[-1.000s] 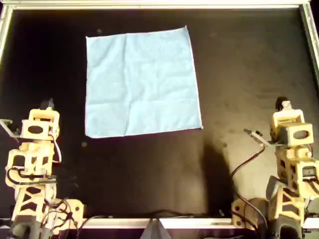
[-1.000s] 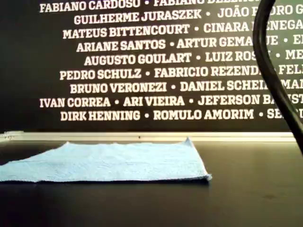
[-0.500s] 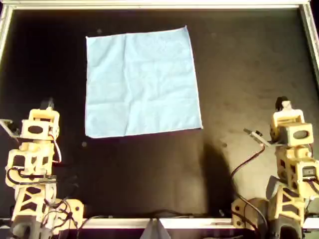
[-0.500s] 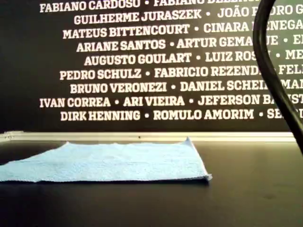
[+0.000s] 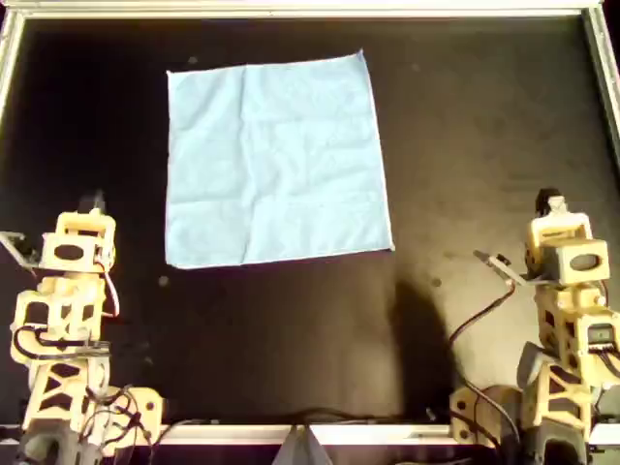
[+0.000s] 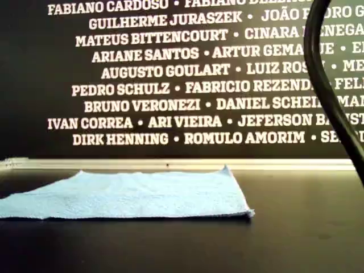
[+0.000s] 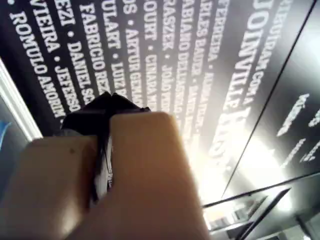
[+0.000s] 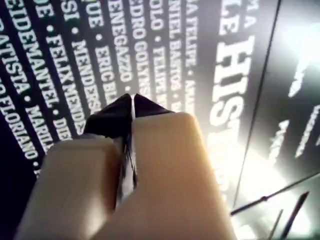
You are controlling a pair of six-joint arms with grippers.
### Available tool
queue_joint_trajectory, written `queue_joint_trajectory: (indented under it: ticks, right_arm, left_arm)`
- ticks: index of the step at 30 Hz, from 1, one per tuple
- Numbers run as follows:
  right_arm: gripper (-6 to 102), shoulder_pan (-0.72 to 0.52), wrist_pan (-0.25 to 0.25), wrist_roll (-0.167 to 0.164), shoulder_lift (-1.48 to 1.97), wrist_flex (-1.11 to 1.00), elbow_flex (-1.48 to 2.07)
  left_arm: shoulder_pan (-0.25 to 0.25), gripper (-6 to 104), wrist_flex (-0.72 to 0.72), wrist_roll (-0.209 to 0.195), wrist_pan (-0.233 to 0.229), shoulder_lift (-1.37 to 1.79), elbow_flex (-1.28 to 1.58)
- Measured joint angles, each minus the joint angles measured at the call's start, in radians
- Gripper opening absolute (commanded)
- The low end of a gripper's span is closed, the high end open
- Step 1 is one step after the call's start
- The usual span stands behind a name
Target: Fold a cloth
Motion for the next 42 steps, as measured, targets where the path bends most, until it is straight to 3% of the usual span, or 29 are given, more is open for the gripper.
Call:
queue_joint_trajectory:
  ticks: [11, 14, 16, 20, 30, 34, 39, 42]
  right_arm:
    - [0, -0.015, -0.002, 0.003, 0.114, -0.009, -0.002]
    - [1, 0.014, 0.003, 0.006, 0.173, -0.009, -0.002]
    - [3, 0.074, -0.037, 0.003, 0.183, -0.009, -0.002]
    - [8, 0.175, -0.051, 0.0, 0.117, 0.026, -0.002]
    - [8, 0.222, -0.051, 0.0, -0.422, 0.396, -0.17]
    - [8, 0.29, -0.051, -0.055, -0.541, 0.551, -0.247]
    - [9, 0.419, -0.061, -0.204, -0.558, 0.588, -0.264]
    - [9, 0.411, -0.049, -0.224, -0.534, 0.588, -0.285]
  left_arm:
    - [0.0, 1, -0.002, 0.002, 0.008, 0.179, 0.0]
    - [0.0, 12, 0.005, -0.002, 0.008, 0.187, 0.0]
    - [0.0, 23, 0.026, -0.003, 0.008, 0.178, 0.0]
    - [0.0, 37, 0.129, -0.003, 0.008, 0.124, 0.0]
    - [0.0, 37, 0.581, -0.008, 0.002, 0.052, 0.0]
    - [0.0, 37, 0.736, -0.008, 0.009, 0.052, 0.0]
    - [0.0, 39, 0.762, -0.002, 0.009, 0.052, 0.0]
    - [0.0, 39, 0.775, -0.003, 0.009, 0.052, 0.0]
